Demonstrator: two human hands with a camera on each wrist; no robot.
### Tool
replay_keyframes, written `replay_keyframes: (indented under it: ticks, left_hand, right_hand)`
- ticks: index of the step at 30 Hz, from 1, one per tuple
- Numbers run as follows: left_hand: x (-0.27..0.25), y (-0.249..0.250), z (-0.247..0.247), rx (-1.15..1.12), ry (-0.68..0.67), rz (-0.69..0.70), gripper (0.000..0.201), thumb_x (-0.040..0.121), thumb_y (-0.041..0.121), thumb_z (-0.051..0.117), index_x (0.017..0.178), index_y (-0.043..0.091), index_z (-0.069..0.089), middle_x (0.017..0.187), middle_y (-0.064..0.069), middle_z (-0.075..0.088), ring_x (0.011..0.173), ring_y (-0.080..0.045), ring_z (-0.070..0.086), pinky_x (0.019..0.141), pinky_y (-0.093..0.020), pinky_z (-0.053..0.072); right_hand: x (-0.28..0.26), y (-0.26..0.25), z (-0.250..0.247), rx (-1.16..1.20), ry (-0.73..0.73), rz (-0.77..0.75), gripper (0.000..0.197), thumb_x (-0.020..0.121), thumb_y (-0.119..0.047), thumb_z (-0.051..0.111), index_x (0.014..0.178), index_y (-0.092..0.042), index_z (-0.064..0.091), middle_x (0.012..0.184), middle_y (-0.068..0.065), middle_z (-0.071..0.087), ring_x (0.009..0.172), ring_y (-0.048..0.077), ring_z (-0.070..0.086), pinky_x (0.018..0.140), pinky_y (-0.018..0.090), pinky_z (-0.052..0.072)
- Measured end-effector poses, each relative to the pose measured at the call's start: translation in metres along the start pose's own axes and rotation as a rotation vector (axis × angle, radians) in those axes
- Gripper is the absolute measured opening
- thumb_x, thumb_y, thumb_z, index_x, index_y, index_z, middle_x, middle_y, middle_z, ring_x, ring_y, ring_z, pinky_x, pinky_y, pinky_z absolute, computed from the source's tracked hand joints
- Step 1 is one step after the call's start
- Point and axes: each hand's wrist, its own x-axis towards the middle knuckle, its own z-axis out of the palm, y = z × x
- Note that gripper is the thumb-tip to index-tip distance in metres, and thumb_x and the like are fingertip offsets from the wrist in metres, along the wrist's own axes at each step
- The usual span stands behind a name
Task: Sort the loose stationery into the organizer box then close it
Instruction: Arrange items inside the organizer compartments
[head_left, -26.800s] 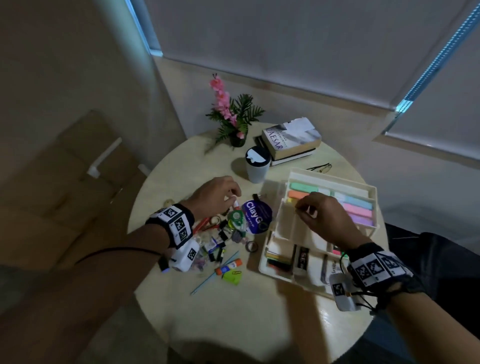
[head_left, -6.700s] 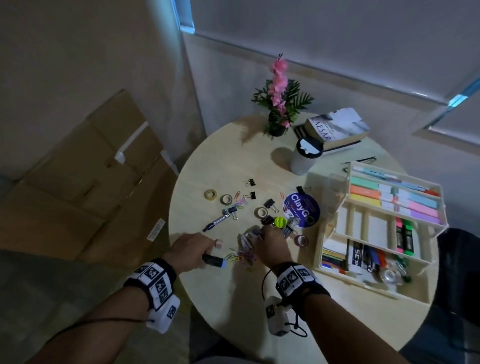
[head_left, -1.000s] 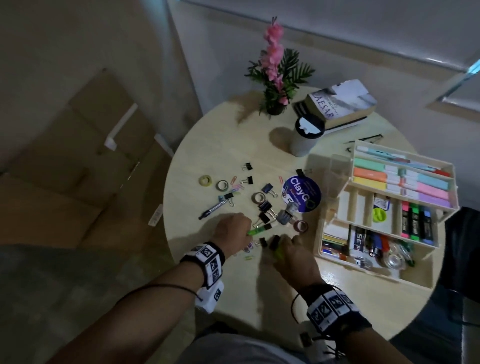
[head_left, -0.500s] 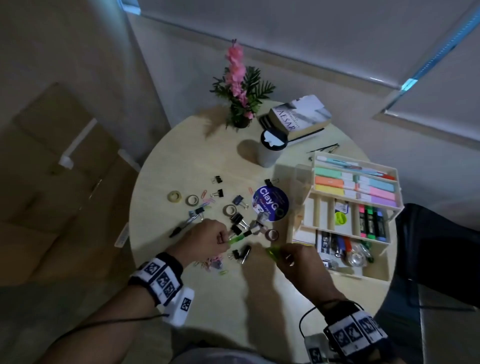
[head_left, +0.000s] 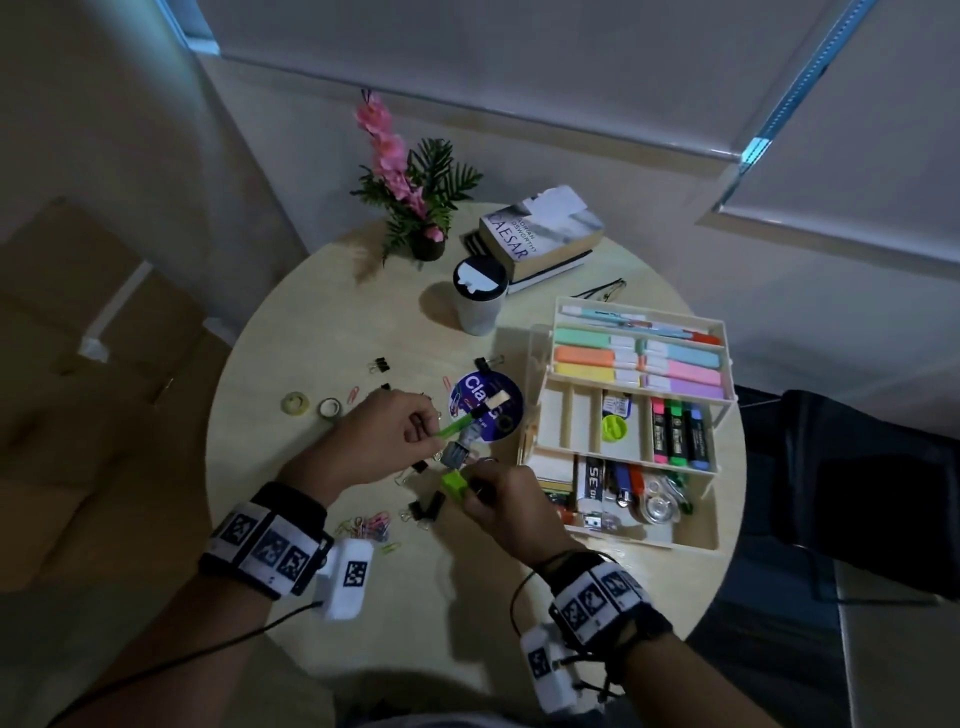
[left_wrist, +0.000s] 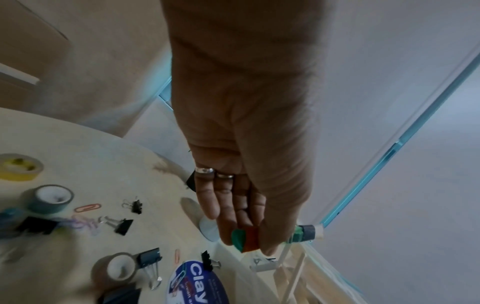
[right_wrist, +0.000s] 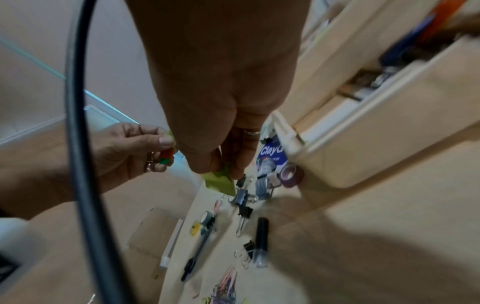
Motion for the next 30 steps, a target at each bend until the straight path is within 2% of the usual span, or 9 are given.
replay_keyframes:
  ticks: [4,7,13,16,19,22,26,28,30]
  left_hand:
    - [-0.017,-0.014,0.007,-0.033,0.011,-0.034,0.021,0.085,0.019,0.084,0.076,0.025,0.066,0.074,0.004,0.069,0.064,-0.004,0.059,0.068,-0.034,0.056]
    - [-0.026,-0.03,0.009,-0.044,0.029,-0.071,0.017,0.084,0.026,0.083,0.08,0.026,0.066,0.074,0.006,0.068,0.068,-0.014,0.065,0.071,-0.043,0.059]
    - [-0.039,-0.041,0.015,-0.055,0.04,-0.074,0.017,0.086,0.035,0.082,0.081,0.03,0.066,0.077,0.007,0.069,0.073,-0.014,0.067,0.072,-0.043,0.061]
    - [-0.042,-0.045,0.015,-0.084,0.032,-0.067,0.016,0.084,0.039,0.08,0.081,0.032,0.066,0.077,0.008,0.07,0.075,-0.019,0.069,0.074,-0.047,0.062]
    - [-0.045,-0.045,0.011,-0.082,0.035,-0.063,0.016,0.084,0.034,0.081,0.081,0.031,0.066,0.076,0.008,0.069,0.074,-0.019,0.068,0.072,-0.046,0.061]
    - [-0.049,-0.05,0.004,-0.089,0.05,-0.074,0.017,0.085,0.027,0.082,0.08,0.029,0.066,0.075,0.01,0.068,0.071,-0.013,0.066,0.072,-0.043,0.059]
    - [-0.055,-0.057,-0.006,-0.089,0.064,-0.081,0.018,0.087,0.022,0.082,0.079,0.025,0.065,0.074,0.007,0.067,0.069,-0.008,0.061,0.069,-0.036,0.056]
    - [-0.057,-0.061,-0.01,-0.083,0.075,-0.083,0.019,0.088,0.022,0.081,0.08,0.026,0.065,0.073,0.007,0.066,0.067,-0.005,0.06,0.068,-0.031,0.053]
    - [-0.057,-0.062,-0.014,-0.063,0.093,-0.076,0.019,0.089,0.025,0.08,0.081,0.027,0.063,0.073,0.009,0.066,0.067,-0.002,0.06,0.066,-0.026,0.052]
  right_hand:
    - [0.014,0.002,0.016,0.007,-0.017,0.051,0.016,0.091,-0.018,0.07,0.081,-0.022,0.057,0.064,-0.005,0.057,0.054,0.004,0.049,0.054,0.019,0.036]
    - [0.01,0.0,0.013,0.075,0.007,0.07,0.014,0.091,-0.019,0.068,0.084,-0.021,0.056,0.068,-0.003,0.06,0.057,0.007,0.051,0.055,0.022,0.04]
    - [-0.015,0.018,-0.005,0.215,0.187,0.213,0.026,0.087,-0.007,0.076,0.077,-0.024,0.059,0.068,-0.009,0.062,0.061,0.003,0.056,0.062,0.016,0.045]
    - [-0.014,0.011,0.002,0.194,0.14,0.159,0.024,0.088,-0.01,0.077,0.088,-0.028,0.061,0.072,-0.011,0.064,0.064,0.002,0.057,0.061,0.014,0.044]
    - [0.002,0.008,0.017,0.251,0.126,0.178,0.025,0.089,-0.016,0.076,0.11,-0.028,0.066,0.076,-0.001,0.07,0.065,0.007,0.061,0.064,0.024,0.052]
    - [0.019,0.006,0.032,0.318,0.118,0.24,0.006,0.085,-0.035,0.076,0.087,-0.03,0.073,0.071,0.004,0.069,0.063,0.012,0.057,0.062,0.037,0.051]
    - [0.032,0.008,0.043,0.301,0.189,0.293,0.021,0.09,-0.028,0.08,0.072,-0.025,0.07,0.067,-0.014,0.066,0.063,0.002,0.056,0.066,0.028,0.046]
    - [0.031,0.006,0.043,0.179,0.24,0.242,0.021,0.087,-0.028,0.081,0.072,-0.032,0.066,0.081,-0.014,0.066,0.074,0.004,0.059,0.071,0.028,0.049]
    - [0.019,0.001,0.032,0.018,0.28,0.162,0.013,0.088,-0.026,0.081,0.084,-0.034,0.07,0.098,-0.01,0.063,0.086,0.001,0.059,0.075,0.016,0.047]
